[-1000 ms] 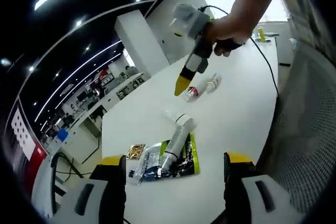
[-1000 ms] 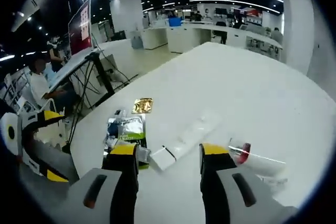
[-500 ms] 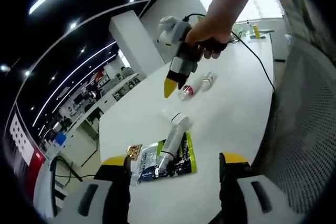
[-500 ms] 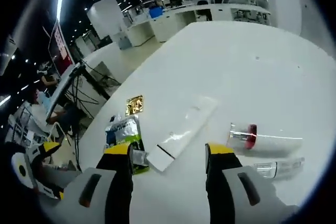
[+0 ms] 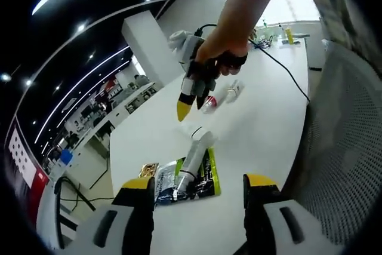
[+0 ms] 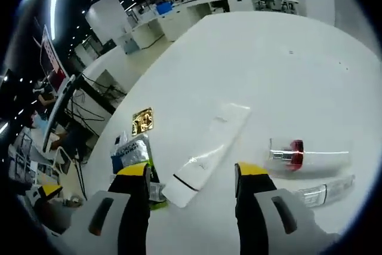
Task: Arrange the skincare products in the storage area until every visible bottle or jar stands upright without overlapping.
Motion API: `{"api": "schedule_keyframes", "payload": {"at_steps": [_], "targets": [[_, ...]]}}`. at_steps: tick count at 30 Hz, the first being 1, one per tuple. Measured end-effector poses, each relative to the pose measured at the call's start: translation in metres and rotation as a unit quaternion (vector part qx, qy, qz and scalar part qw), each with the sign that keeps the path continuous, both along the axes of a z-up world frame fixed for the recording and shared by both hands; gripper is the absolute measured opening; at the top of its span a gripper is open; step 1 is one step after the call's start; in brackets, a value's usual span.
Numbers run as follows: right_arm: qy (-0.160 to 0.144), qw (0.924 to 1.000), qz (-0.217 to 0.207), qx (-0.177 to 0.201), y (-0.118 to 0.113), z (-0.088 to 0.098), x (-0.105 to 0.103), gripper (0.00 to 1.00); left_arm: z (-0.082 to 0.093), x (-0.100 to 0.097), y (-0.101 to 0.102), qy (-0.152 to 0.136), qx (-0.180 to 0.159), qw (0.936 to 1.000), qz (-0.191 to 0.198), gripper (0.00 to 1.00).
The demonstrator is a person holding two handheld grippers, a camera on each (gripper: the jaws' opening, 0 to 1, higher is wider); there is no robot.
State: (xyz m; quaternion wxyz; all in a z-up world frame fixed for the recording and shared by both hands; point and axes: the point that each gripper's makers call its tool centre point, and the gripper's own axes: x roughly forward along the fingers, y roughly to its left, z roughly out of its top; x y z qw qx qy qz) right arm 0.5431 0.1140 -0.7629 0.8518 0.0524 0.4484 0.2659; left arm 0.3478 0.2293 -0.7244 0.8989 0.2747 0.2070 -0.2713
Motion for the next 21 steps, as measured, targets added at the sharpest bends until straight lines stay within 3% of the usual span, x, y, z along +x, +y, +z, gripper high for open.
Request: {"api": "schedule_keyframes", "payload": {"at_steps": [21], "targets": [[0.018, 0.9985, 0.028, -0.043, 0.022, -0.022, 0.018, 0.53, -0.006, -0.002, 0.002, 0.016, 0.005, 0.9999, 0.003, 0.58]]}}
